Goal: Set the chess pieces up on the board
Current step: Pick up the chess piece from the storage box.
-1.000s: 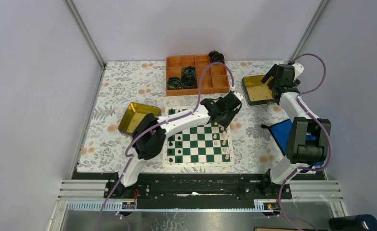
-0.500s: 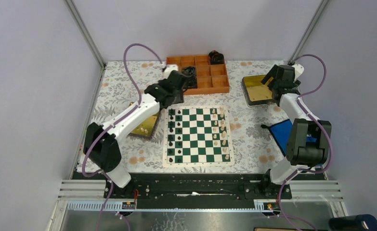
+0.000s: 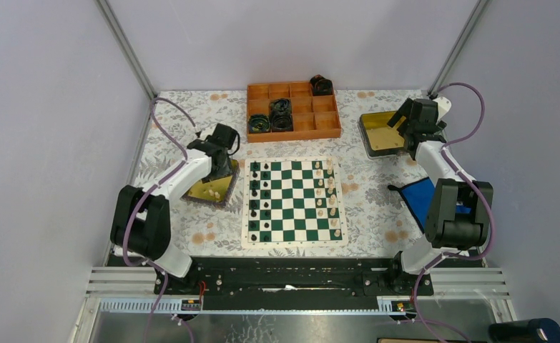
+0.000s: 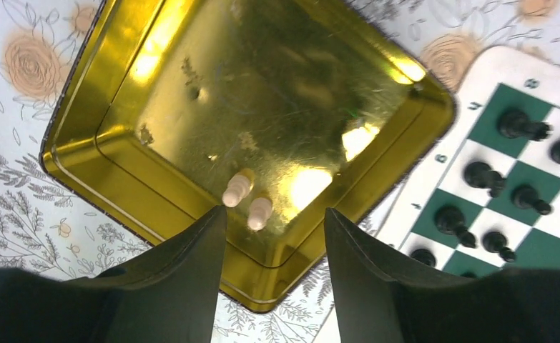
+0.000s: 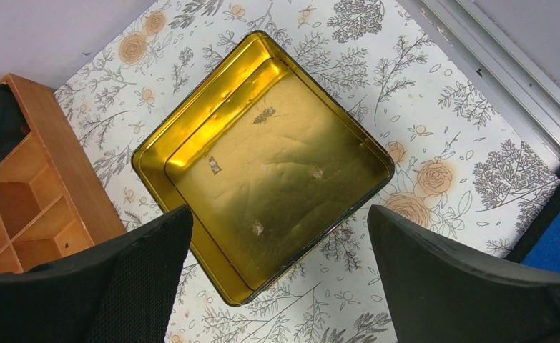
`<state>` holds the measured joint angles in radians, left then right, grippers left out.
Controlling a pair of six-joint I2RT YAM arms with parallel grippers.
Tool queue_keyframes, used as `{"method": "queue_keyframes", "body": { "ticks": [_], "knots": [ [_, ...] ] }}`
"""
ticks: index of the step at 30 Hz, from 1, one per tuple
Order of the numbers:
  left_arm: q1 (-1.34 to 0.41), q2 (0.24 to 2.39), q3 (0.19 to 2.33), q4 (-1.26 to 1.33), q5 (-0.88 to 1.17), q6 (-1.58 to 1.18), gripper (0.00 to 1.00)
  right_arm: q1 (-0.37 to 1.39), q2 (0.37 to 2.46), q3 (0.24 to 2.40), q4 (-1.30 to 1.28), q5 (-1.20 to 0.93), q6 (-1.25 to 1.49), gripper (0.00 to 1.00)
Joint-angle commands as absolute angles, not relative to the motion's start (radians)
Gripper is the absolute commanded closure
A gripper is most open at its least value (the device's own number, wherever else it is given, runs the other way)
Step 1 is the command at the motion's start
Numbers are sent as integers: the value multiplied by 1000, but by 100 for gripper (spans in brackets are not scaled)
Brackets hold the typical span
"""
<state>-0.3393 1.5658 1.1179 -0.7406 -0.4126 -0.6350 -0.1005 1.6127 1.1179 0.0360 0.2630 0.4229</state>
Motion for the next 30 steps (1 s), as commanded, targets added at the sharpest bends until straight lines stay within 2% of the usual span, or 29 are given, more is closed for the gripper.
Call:
{"method": "queue_keyframes", "body": {
  "ticks": [1, 17, 30],
  "knots": [
    [-302, 1529, 1059, -691, -367, -659, 42, -103, 1567, 1125, 76, 244, 411, 0],
    [-224, 1511, 958, -627, -284, -665, 44, -95, 1580, 1129, 77, 236, 413, 0],
    [-177, 1527, 926, -573, -238, -653, 54, -94, 1580, 1137, 71, 240, 407, 0]
  ]
}}
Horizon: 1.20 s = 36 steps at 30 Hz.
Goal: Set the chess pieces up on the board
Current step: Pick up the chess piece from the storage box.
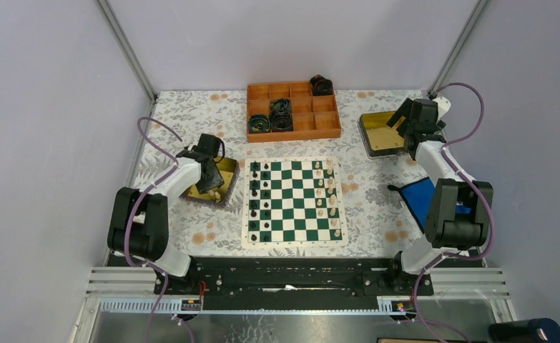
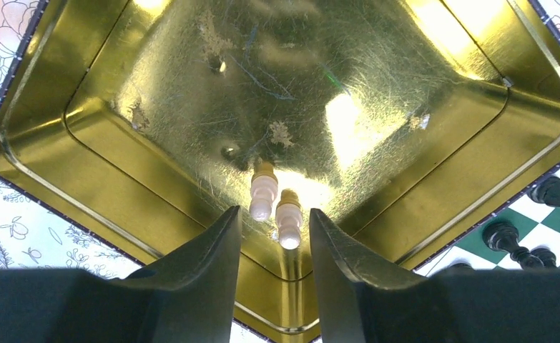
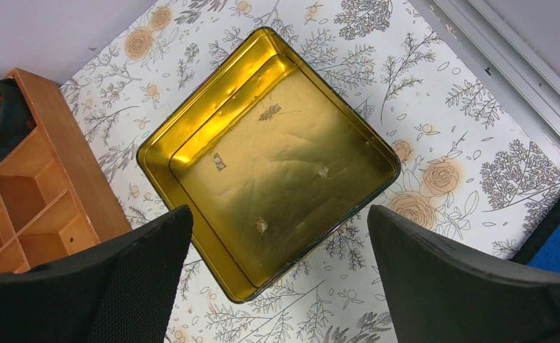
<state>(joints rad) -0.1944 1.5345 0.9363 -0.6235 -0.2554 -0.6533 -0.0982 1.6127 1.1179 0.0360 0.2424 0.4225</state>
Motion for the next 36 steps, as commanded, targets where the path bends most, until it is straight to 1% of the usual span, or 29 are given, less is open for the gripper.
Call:
{"method": "queue_keyframes", "body": {
  "ticks": [1, 16, 22, 29, 33, 36],
  "knots": [
    [-174, 1530, 925, -571, -236, -653, 55, -94, 1580, 1137, 69, 240, 406, 0],
    [-148, 1551, 910, -549, -203, -631, 62, -92, 1568, 1122, 68, 251, 399, 0],
    [-146, 1555, 908, -546, -194, -623, 67, -92, 1562, 1114, 69, 257, 397, 0],
    [-141, 1560, 904, -541, -190, -613, 77, -92, 1556, 1108, 69, 262, 396, 0],
    [-137, 1558, 904, -541, -190, -610, 86, -92, 1552, 1109, 66, 263, 394, 0],
    [-134, 1549, 906, -542, -189, -609, 90, -92, 1552, 1111, 64, 263, 394, 0]
  ]
}}
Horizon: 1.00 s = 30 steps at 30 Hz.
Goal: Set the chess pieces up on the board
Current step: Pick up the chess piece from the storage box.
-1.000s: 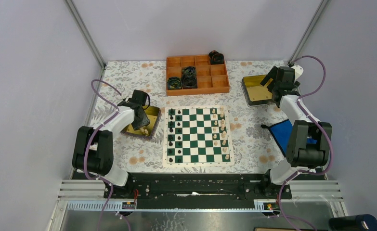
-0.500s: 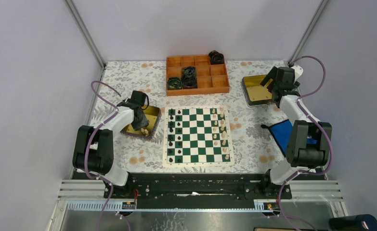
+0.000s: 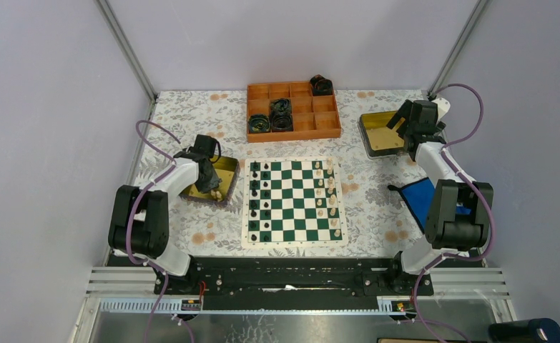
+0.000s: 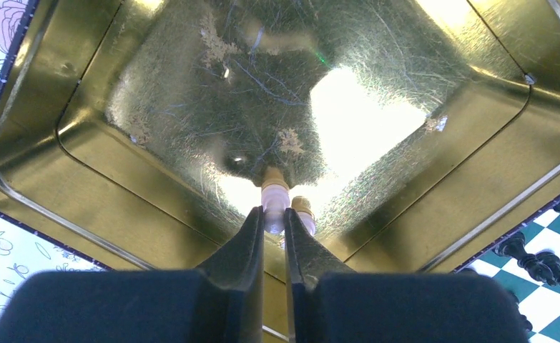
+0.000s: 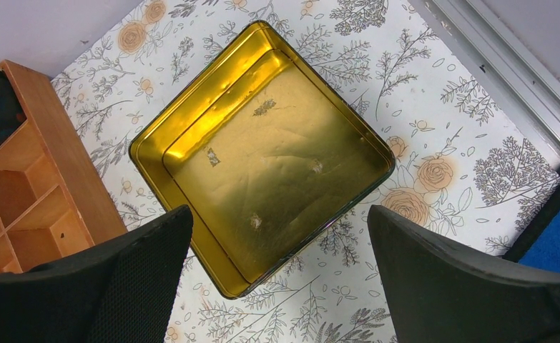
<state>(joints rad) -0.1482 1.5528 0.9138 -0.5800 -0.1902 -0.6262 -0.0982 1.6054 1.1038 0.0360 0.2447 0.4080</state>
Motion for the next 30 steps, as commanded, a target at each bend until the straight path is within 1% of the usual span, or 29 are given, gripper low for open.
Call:
{"method": "queue_keyframes", "body": {
  "ticks": [1, 4, 11, 21, 27, 30],
  "knots": [
    [-132, 1546, 908, -544, -189, -607, 92, -92, 1553, 1112, 65, 263, 395, 0],
    [-130, 1534, 923, -547, -189, -603, 96, -92, 1552, 1112, 65, 263, 396, 0],
    [-130, 1519, 960, -563, -219, -568, 97, -92, 1551, 1109, 64, 261, 399, 0],
    [-130, 1448, 948, -536, -190, -555, 99, -92, 1549, 1107, 68, 256, 401, 0],
    [-132, 1386, 1042, -587, -160, -541, 99, -92, 1545, 1113, 63, 258, 401, 0],
    [-171, 1361, 1095, -611, -121, -513, 99, -92, 1543, 1118, 59, 261, 400, 0]
  ]
}}
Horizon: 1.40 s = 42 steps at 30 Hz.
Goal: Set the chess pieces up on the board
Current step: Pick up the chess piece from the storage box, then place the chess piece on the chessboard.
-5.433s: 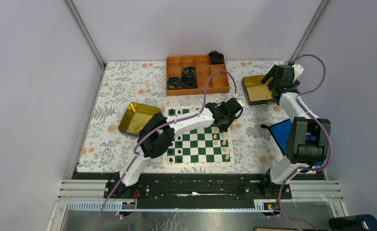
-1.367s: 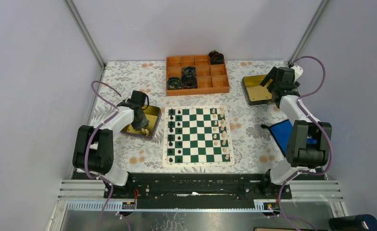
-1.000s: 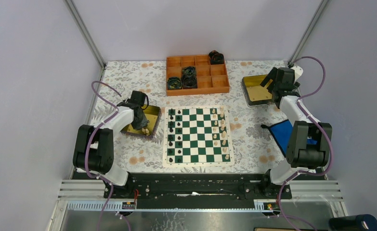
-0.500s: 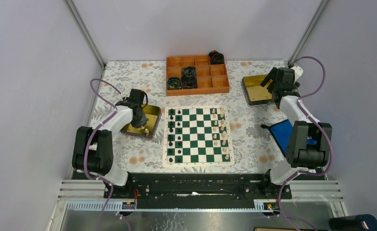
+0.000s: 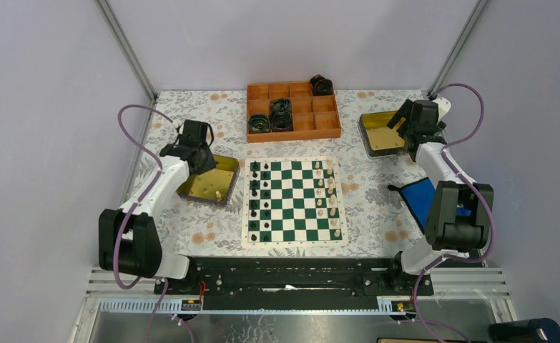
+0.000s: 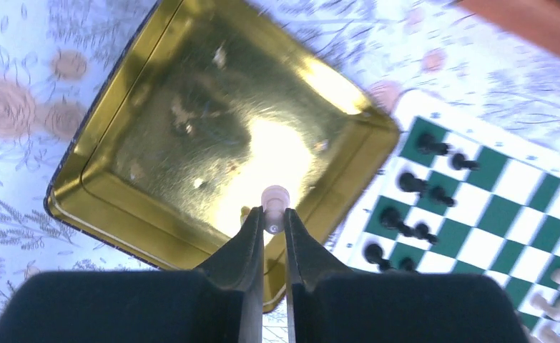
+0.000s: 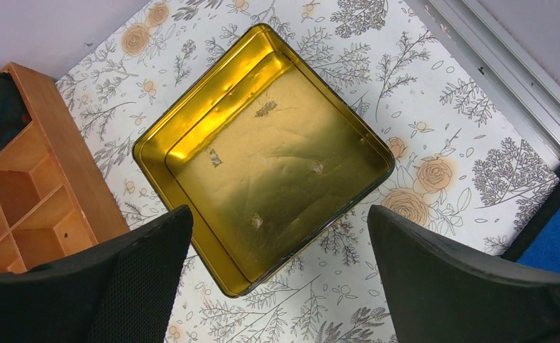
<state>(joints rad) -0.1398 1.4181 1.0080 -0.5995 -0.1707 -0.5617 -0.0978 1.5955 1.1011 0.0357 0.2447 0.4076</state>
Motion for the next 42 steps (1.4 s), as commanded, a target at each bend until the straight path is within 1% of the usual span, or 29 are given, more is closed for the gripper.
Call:
{"method": "queue_keyframes", "body": {
  "ticks": [1, 5, 10, 16, 21, 31, 42],
  "knots": [
    [-203, 1356, 1113, -619, -123, -501, 99, -92, 1543, 1120, 58, 262, 400, 0],
    [-359, 1336, 1152, -616, -120, -470, 99, -92, 1540, 1119, 56, 261, 406, 0],
    [-596, 1361, 1180, -587, -141, -438, 99, -92, 1530, 1109, 56, 265, 407, 0],
    [-868, 1457, 1193, -549, -161, -371, 99, -92, 1516, 1093, 58, 269, 404, 0],
    [-1011, 1566, 1225, -524, -154, -334, 100, -92, 1515, 1090, 58, 271, 405, 0],
    [-1141, 1725, 1268, -450, -120, -307, 100, -92, 1525, 1104, 48, 287, 398, 0],
    [-1177, 1852, 1337, -419, -130, -284, 100, -94, 1545, 1114, 49, 296, 399, 0]
  ]
}}
